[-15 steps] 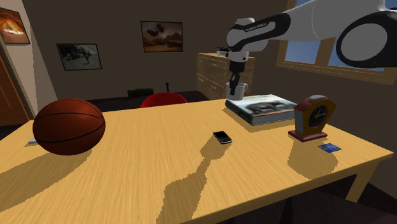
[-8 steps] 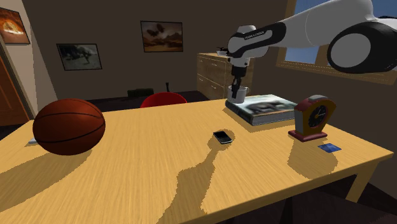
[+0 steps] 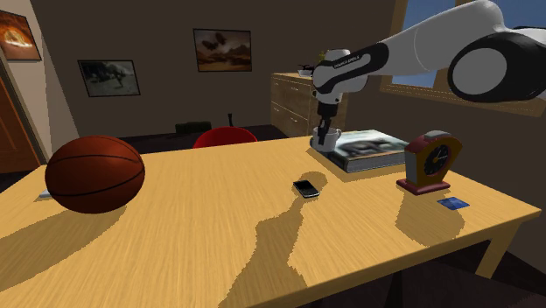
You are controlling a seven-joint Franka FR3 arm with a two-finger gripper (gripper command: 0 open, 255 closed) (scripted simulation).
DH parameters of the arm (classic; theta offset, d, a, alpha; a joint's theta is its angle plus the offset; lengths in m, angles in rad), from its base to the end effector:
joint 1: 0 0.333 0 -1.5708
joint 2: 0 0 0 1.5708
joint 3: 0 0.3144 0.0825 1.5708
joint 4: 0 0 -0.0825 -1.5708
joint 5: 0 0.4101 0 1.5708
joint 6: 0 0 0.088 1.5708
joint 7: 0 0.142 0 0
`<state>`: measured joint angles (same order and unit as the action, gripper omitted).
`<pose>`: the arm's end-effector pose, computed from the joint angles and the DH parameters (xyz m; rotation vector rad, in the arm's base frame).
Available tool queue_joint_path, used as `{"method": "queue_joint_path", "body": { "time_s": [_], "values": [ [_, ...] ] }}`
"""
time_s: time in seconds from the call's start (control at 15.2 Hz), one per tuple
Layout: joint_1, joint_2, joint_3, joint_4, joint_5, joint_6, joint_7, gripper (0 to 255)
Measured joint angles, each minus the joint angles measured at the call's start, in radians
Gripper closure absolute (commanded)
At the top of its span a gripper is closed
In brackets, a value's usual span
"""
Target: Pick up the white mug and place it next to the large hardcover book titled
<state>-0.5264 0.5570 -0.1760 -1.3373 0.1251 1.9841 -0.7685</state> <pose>0.5961 -0.4581 0.3752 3.0905 0.0806 0.1392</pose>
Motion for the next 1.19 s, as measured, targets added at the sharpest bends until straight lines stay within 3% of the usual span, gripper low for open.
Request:
{"method": "queue_joint_path", "body": {
  "time_s": [0.73,1.19],
  "values": [
    [0.004,0.038,0.009,-0.082,0.011,0.125,-0.008,255],
    [0.005,0.048,0.013,-0.101,0.014,0.156,-0.011,255]
  ]
}}
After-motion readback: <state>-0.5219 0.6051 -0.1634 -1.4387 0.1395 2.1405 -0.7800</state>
